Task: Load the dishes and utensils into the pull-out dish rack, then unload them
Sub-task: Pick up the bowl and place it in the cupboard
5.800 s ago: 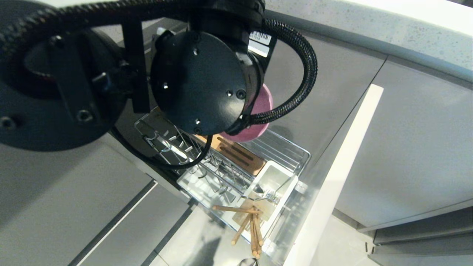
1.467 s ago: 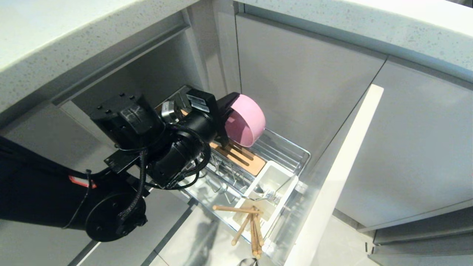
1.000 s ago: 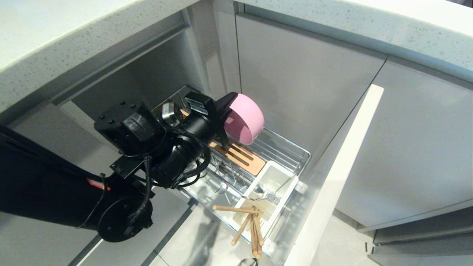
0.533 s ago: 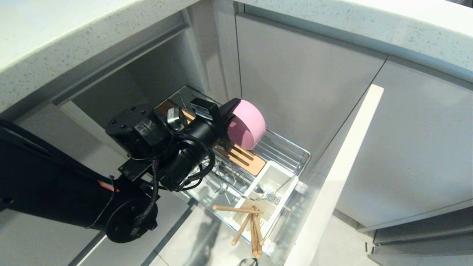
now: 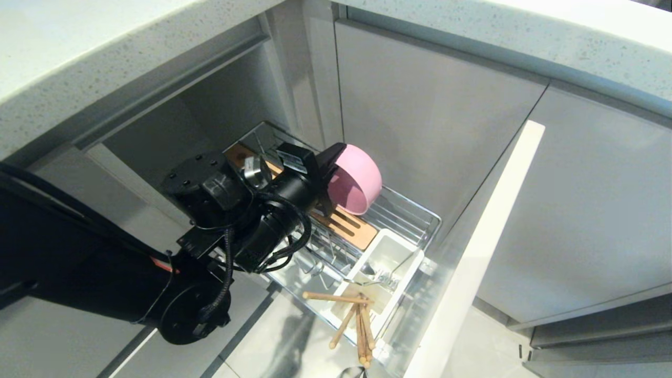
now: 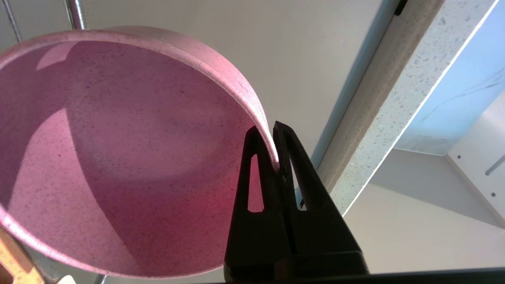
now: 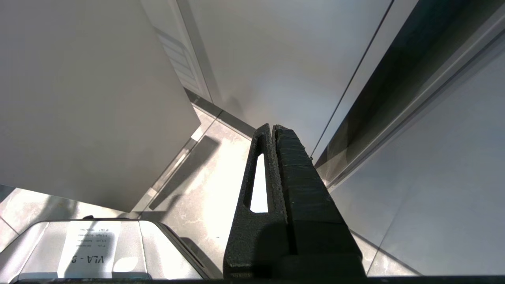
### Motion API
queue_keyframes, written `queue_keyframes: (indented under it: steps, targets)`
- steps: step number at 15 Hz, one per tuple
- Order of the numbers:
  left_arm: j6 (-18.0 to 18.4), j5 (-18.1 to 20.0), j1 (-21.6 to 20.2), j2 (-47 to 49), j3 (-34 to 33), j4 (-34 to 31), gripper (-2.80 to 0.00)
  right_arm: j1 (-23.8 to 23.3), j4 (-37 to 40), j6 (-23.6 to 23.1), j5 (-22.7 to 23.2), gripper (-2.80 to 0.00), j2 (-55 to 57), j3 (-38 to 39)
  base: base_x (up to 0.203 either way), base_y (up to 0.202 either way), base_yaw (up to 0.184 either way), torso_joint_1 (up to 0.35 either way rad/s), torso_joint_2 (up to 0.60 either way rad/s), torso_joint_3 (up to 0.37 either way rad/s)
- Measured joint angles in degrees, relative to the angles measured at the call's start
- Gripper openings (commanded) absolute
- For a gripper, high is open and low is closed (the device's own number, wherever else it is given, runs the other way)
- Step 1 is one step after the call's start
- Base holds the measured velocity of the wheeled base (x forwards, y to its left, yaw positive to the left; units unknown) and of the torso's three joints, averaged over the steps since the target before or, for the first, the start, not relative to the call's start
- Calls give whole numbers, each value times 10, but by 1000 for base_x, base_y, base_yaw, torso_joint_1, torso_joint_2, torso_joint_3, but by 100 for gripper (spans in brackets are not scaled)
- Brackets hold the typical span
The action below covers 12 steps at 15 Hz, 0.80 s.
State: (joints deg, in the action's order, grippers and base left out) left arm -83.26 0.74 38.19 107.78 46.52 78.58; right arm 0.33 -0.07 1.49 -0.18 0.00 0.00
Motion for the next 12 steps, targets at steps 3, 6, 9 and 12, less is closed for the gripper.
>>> queue_keyframes:
  steps: [3,6,9,12]
  targets:
    - [-2,-1,-1,3,0,5,-280,0,0,0,0,-280,0,0,0,0,0,0,0,0]
    - [-2,-1,-2,0,-2,23,-280,0,0,0,0,-280,0,0,0,0,0,0,0,0]
    - [-4,2,-5,0,-1,35,-280,0,0,0,0,-280,0,0,0,0,0,0,0,0]
    - [-15,3,-5,0,0,48,-280,0,0,0,0,-280,0,0,0,0,0,0,0,0]
